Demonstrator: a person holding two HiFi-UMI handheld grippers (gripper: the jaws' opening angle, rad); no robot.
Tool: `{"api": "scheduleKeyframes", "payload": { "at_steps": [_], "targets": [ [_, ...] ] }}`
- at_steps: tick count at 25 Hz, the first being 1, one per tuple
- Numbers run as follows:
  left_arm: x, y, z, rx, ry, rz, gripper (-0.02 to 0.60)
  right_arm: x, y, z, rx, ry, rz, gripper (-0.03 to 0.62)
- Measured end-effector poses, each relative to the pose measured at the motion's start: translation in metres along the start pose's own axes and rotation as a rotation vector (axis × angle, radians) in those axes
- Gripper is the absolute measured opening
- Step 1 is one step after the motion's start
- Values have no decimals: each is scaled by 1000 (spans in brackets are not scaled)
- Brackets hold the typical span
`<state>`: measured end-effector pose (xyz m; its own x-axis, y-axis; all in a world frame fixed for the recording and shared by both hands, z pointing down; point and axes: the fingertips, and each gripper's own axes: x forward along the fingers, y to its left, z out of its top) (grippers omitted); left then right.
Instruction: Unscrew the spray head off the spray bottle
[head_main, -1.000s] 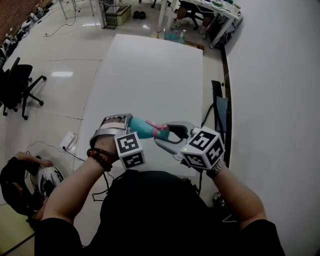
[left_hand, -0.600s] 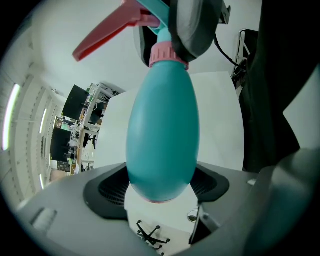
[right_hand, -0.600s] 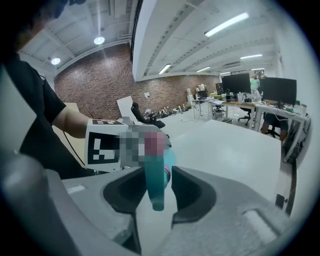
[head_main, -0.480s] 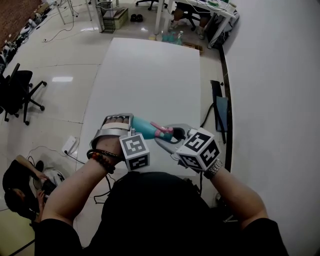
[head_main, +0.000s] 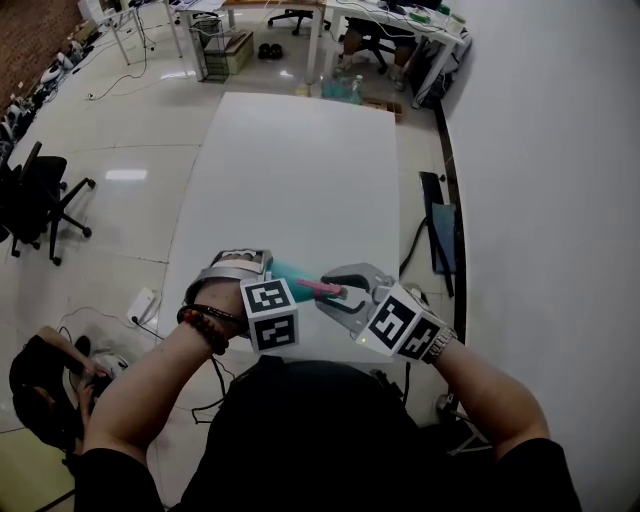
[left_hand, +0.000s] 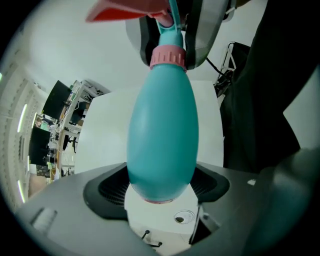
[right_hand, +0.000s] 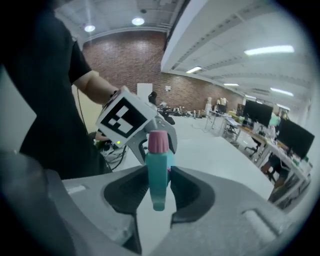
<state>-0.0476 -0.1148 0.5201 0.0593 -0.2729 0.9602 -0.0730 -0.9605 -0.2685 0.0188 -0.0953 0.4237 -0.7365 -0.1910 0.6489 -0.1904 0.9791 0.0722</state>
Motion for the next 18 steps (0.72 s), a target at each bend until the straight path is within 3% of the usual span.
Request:
{"api": "scheduleKeyframes", "payload": {
  "at_steps": [11,18],
  "targets": [
    [-11,-17,13,24,-97,-141,399,-13,15,-6,-537,82,-73,118],
    [-10,-26,13,20,-112,-206,399,-11,25,-16,-1008,162,-191,118]
  ]
}}
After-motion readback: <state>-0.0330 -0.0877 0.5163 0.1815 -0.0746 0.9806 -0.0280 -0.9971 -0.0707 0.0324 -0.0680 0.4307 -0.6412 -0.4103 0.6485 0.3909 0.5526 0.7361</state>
